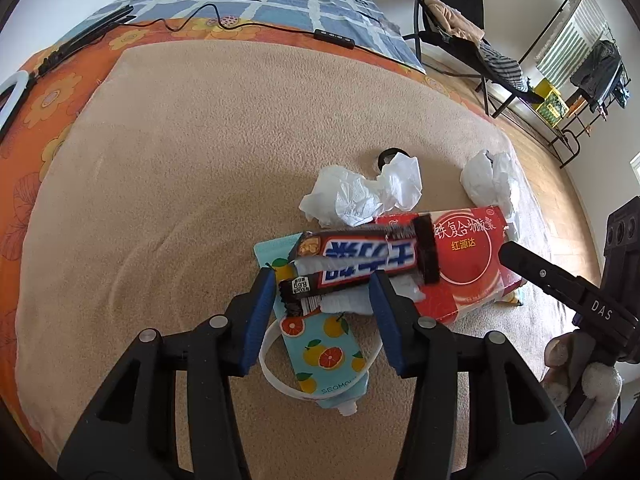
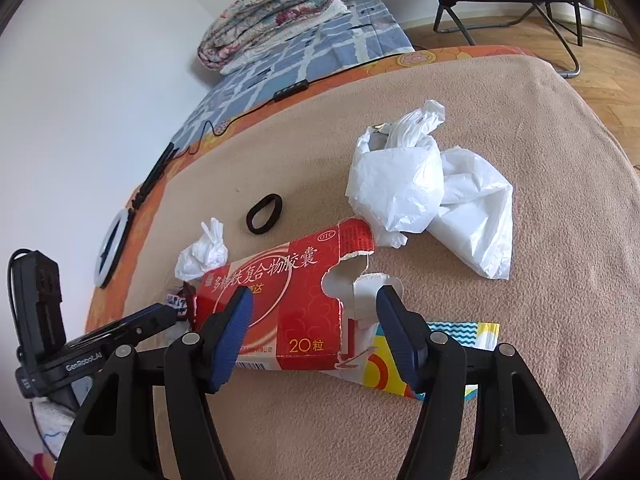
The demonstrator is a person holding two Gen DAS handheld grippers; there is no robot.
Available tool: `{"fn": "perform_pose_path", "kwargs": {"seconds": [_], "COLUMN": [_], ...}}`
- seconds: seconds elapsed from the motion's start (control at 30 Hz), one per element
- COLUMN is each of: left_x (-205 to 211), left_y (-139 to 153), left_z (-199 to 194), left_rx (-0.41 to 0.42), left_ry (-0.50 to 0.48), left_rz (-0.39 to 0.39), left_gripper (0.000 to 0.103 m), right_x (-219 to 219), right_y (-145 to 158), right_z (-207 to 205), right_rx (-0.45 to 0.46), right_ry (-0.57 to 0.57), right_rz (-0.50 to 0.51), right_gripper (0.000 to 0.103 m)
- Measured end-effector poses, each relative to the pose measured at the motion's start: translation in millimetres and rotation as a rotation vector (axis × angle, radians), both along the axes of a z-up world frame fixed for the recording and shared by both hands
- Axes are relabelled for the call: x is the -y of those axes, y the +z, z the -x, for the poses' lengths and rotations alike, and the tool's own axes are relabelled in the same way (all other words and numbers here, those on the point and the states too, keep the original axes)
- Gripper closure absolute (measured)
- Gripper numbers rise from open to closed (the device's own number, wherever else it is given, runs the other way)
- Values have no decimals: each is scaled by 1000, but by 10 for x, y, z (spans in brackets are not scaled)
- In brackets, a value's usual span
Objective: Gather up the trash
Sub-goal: 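Grasp the Snickers wrapper with the left tool while the right tool grasps the red tissue pack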
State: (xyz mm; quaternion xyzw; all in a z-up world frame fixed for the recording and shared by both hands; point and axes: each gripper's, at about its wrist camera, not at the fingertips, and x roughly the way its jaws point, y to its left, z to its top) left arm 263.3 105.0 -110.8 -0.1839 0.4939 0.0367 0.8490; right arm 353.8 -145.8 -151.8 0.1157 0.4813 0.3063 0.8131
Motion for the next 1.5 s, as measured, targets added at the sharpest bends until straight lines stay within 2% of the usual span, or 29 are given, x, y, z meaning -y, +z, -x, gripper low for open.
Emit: {"fn": "perform_pose_path", "kwargs": {"seconds": [0.03, 0.07, 0.13, 0.2, 0.27, 0.37, 0.47, 0.67, 0.83, 0.87, 1.03, 1.3, 1.5], "left_x": [6, 10, 9, 8, 8, 5, 6, 19, 28, 31, 68, 54, 28], "left_y": [-7, -12, -17, -29, -39, -50, -51, -62, -68, -69, -79, -37, 20], "left_z": [0, 1, 4, 0, -4, 0, 5, 13, 11, 9, 7, 99, 183], "left_rx": [-3, -3, 0, -3, -3, -3, 1, 1, 1, 2, 6, 24, 37], "left_ry": [-2, -4, -5, -7, -13, -14, -19, -26, -27, -27, -42, -32, -28], "left_rz": [-2, -1, -1, 5, 10, 19, 21, 22, 22, 21, 16, -3, -13], "left_gripper": [64, 67, 67, 76, 86, 91, 95, 96, 96, 97, 99, 101, 101], "right_x": [-8, -16, -27, -31, -26, -24, -34, -46, -36, -36, -84, -206, -194], "right_y": [-10, -14, -16, -15, -17, -21, -18, -4, 44, 54, 72, 242, 402], "right_z": [3, 4, 8, 13, 25, 46, 70, 111, 151, 160, 198, 342, 472], "right_rx": [-2, -5, -5, -7, -8, -6, 0, -6, -16, -15, -20, 73, 161], "right_ry": [4, 7, 11, 18, 23, 29, 40, 61, 71, 72, 103, 133, 142], "right_rz": [-1, -3, -4, -8, -8, -1, 11, 4, -42, -48, -72, 0, 57], "right_gripper": [41, 41, 43, 53, 54, 56, 66, 83, 84, 81, 81, 92, 94]}}
